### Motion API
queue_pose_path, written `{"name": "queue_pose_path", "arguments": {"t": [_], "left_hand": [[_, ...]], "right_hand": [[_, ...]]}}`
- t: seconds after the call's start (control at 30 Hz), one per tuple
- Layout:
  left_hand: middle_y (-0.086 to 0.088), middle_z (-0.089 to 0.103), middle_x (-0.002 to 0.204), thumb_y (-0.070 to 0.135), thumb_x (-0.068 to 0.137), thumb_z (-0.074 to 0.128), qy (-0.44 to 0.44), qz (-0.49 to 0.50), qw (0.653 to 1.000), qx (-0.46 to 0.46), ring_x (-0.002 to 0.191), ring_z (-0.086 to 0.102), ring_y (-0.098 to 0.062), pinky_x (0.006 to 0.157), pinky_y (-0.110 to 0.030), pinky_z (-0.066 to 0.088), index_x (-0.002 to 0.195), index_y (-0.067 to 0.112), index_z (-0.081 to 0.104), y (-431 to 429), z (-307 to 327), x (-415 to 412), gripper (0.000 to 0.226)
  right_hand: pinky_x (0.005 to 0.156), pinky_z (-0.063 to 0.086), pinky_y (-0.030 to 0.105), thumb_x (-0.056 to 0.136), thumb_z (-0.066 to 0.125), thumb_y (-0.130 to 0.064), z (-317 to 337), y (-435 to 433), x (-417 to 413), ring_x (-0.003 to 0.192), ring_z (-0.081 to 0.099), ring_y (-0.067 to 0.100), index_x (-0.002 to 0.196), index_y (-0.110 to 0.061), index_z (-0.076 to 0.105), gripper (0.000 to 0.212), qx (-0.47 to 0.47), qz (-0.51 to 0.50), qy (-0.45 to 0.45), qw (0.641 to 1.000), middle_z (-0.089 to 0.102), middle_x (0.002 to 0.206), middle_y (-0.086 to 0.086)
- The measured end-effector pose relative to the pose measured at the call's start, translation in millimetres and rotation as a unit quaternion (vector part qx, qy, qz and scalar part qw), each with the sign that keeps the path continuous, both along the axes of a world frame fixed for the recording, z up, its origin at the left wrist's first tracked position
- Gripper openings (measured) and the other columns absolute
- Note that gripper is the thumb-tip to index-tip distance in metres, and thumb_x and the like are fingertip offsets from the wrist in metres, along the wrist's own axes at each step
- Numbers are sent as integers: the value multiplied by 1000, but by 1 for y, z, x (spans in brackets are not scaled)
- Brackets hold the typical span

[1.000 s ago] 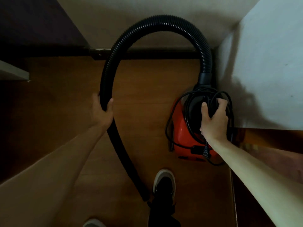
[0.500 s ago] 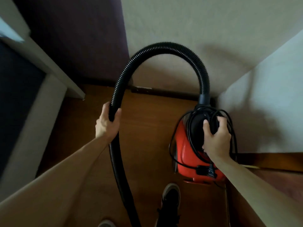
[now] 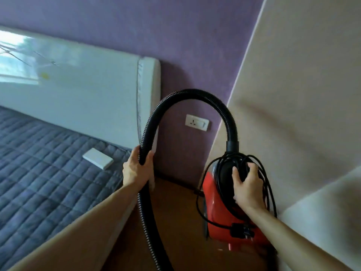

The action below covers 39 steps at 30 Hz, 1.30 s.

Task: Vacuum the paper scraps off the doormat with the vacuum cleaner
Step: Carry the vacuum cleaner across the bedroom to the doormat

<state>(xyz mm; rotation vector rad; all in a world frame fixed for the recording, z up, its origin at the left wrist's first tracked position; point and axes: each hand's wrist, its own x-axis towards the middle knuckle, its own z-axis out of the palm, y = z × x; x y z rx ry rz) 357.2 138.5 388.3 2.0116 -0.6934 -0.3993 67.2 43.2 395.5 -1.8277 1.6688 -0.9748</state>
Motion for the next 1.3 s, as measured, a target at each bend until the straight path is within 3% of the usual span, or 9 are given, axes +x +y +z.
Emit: {"name": "queue_pose_path", "arguments": {"t": [0.17,0.4,0.57,0.67,0.83,0.97,1.07,1.17,1.3], "left_hand": [[-2,60,65,46,92,59,-17,17,998,-53,59,60,-16,63,-33,48,102,35,55,37,121,65,15],[-25,63,75,35,96,59,-73,54,990,-108,44,63,-30,34,-20,43,103,23,56,114,278,139,14],[-19,65,73,40,94,60,-127,149,972,-129,40,64,-25,47,-36,57,108,26,57,173,353,180,20],[-9,67,72,41,94,60,-189,214,952,-113,43,60,-13,48,-27,48,112,26,58,203,390,198,24],[4,71,79,47,88,64,-275,287,911,-109,64,66,-22,68,-32,55,116,33,63,263,421,229,31],[0,71,85,37,90,67,-304,346,882,-104,70,66,-21,66,-30,55,119,24,65,310,440,238,32],[-2,67,81,32,92,66,-308,393,864,-67,57,59,-14,56,-25,48,115,15,65,353,446,238,29],[-3,65,83,32,92,66,-302,457,836,-29,67,59,-21,63,-28,44,108,10,65,405,449,225,28],[5,64,84,31,92,65,-294,522,800,-5,68,55,-11,58,-20,43,114,12,66,477,449,190,29]], "right_hand": [[52,58,50,95,56,-38,111,10,79,59,67,37,115,-26,39,29,-42,43,-28,998,66,78,13],[55,59,44,95,54,-38,243,30,186,65,68,37,114,-15,46,31,-84,136,-85,983,67,91,18],[61,58,55,93,51,-42,310,58,256,72,68,44,114,-17,44,33,-94,217,-105,966,68,91,22],[60,58,55,94,54,-36,343,77,298,71,68,44,111,-16,44,28,-85,258,-126,954,67,91,20],[28,40,23,97,52,-28,384,106,366,54,63,36,122,-9,42,33,-53,360,-143,920,59,106,22],[26,37,21,97,53,-25,404,140,410,44,57,29,115,-9,43,26,-27,427,-166,889,57,101,21],[36,51,40,96,55,-24,410,177,440,49,62,37,102,-13,39,20,-42,478,-164,862,58,86,13],[57,56,56,93,60,-23,408,219,464,62,64,41,97,-17,38,23,-45,530,-159,832,53,76,-1],[60,54,47,92,61,-23,408,283,478,69,63,39,101,-14,42,22,-33,598,-164,784,51,76,-3]]}}
